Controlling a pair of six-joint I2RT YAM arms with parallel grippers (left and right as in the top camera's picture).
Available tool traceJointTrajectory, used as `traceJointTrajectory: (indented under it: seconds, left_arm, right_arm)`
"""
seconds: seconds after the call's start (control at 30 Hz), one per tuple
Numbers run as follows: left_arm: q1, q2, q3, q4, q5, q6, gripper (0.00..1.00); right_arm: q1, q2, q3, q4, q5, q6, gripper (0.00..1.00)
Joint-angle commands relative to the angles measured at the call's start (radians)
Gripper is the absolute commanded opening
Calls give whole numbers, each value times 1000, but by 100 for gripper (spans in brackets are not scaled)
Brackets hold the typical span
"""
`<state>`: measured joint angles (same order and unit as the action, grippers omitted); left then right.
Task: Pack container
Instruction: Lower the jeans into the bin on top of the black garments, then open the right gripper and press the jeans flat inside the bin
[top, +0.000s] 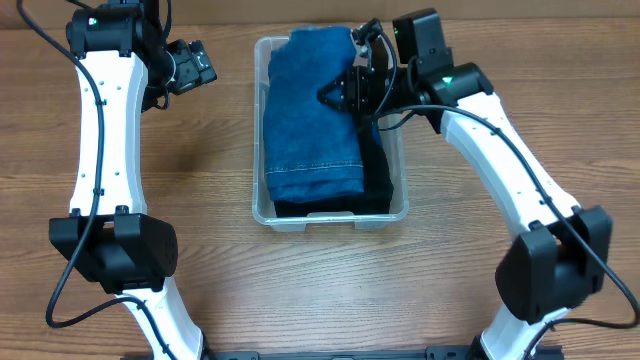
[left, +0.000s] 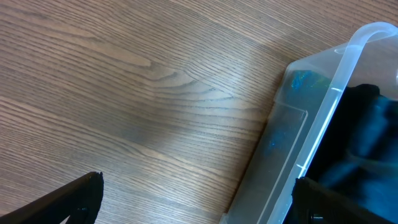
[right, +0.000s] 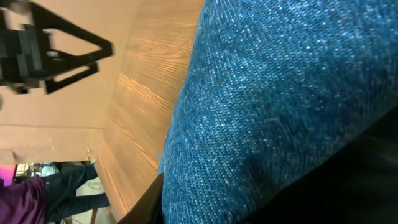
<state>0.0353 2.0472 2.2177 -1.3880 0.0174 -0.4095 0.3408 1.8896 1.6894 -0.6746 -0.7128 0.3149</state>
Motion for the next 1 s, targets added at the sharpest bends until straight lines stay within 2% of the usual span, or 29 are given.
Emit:
traceJointTrajectory:
  seconds: [0.0,0.53,0.73,0.77,0.83,0.97]
  left_arm:
    - [4,-7,7,1,-10,14,100]
    - [3,-7,7,1,-10,14,100]
    - [3,-7,7,1,-10,14,100]
    - [3,-7,7,1,-10,14,100]
    - [4,-7,7,1,-10,14,100]
    - [3,-7,7,1,-10,14,100]
  right_arm:
    - [2,-18,23,38,-63,4,4]
    - [6,94,16,26,-56,-22,4]
    - [-9,93,16,-96,109,-124,4]
    - [-9,93,16,-115,146,-149,6]
    - [-9,93,16,-129,197,-195,18]
    - [-15,93,18,-121,296,-219,22]
